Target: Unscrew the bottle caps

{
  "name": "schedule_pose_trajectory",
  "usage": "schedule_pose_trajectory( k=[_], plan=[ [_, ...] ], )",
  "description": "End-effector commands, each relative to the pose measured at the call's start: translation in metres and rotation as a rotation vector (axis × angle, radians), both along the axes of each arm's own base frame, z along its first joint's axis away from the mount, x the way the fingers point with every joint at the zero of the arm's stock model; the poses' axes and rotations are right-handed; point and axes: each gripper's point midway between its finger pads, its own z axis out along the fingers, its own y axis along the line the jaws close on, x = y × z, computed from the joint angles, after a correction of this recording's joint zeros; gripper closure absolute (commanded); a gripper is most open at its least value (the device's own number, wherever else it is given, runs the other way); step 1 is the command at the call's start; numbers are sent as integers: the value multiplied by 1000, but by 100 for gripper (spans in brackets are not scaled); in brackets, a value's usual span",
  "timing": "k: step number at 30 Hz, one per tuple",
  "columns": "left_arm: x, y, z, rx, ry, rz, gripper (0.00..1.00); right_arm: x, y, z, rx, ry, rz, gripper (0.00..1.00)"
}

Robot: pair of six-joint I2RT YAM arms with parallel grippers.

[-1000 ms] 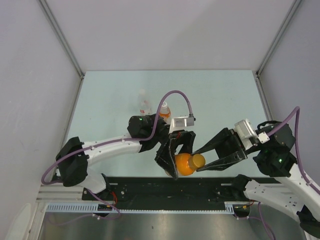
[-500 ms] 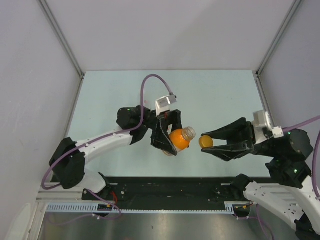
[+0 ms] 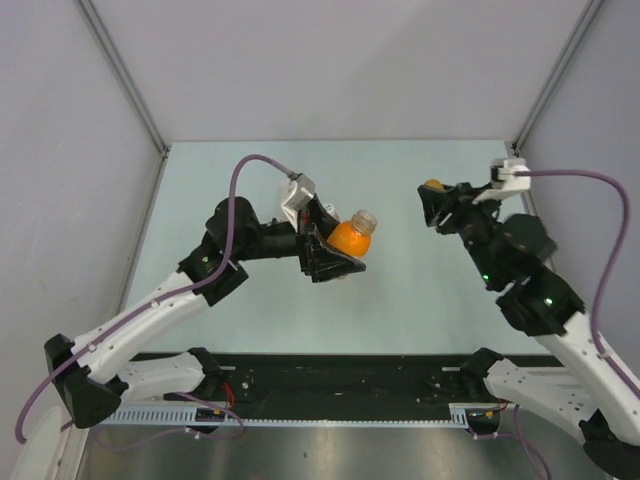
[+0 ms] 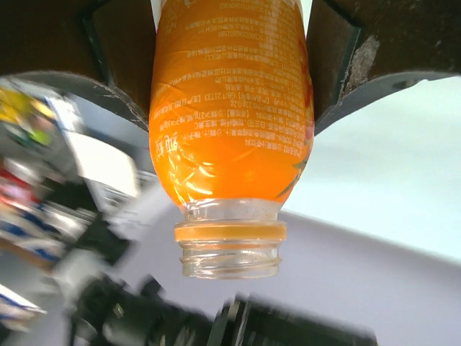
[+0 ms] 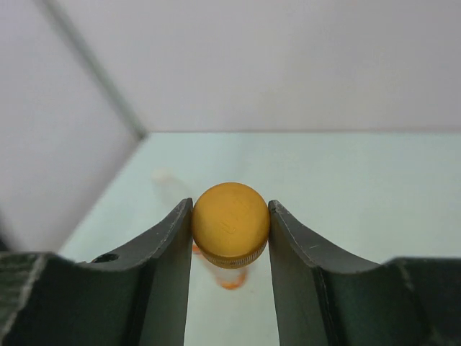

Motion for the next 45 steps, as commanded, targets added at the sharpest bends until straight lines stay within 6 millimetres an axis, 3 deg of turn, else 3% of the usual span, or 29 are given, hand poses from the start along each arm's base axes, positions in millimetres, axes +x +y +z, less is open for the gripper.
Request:
schedule_pose_trajectory(
  k=[1,2,3,4,6,7,9,10,11,12,13,15,16,17,18,22,23,24,26,27,32,36,45],
  plan=[
    [50,32,-21,145,-76,424,100,55,-71,-66,33,154,-538,100],
    [55,38,-23,165,-99,481,100,61,-75,-94,17,173,-578,100],
    [66,47,-31,215,-95,592,100,69,-92,-102,46,167,-648,100],
    [67,54,-30,226,-104,630,100,77,-94,-104,85,150,-652,100],
    [63,59,-35,258,-119,648,100,96,-110,-132,109,215,-698,100],
    [69,69,-33,259,-121,714,100,111,-112,-158,65,277,-727,100],
    [67,75,-34,258,-116,733,100,127,-117,-183,41,334,-764,100],
    [64,80,-29,237,-118,738,100,139,-125,-210,5,395,-795,100],
    [63,81,-32,236,-114,738,100,143,-126,-222,-13,426,-797,100],
    [61,83,-31,229,-114,737,100,154,-126,-222,7,410,-793,100],
    [59,84,-29,220,-113,737,100,163,-133,-246,-36,464,-821,100],
    [55,87,-28,204,-103,732,100,173,-137,-273,-72,538,-813,100],
    [53,88,-29,203,-95,728,100,180,-139,-276,-71,556,-814,100],
    [51,88,-30,208,-86,722,100,184,-145,-299,-98,613,-830,100],
    [48,87,-31,210,-86,714,100,187,-145,-307,-100,637,-818,100],
    [46,88,-36,218,-90,716,100,199,-149,-330,-126,693,-825,100],
    [46,88,-35,214,-91,718,100,206,-152,-328,-130,705,-829,100],
    [45,88,-35,215,-94,714,100,205,-154,-346,-166,762,-830,100],
    [45,87,-34,213,-100,709,100,216,-157,-346,-192,775,-835,100],
    [45,86,-35,214,-99,705,100,215,-159,-360,-221,814,-835,100],
    [45,81,-37,203,-104,698,100,233,-161,-368,-188,857,-788,100],
    [47,77,-41,220,-102,692,100,237,-164,-391,-201,957,-768,100],
    [48,69,-43,225,-95,679,100,242,-164,-405,-198,1031,-735,100]
  ],
)
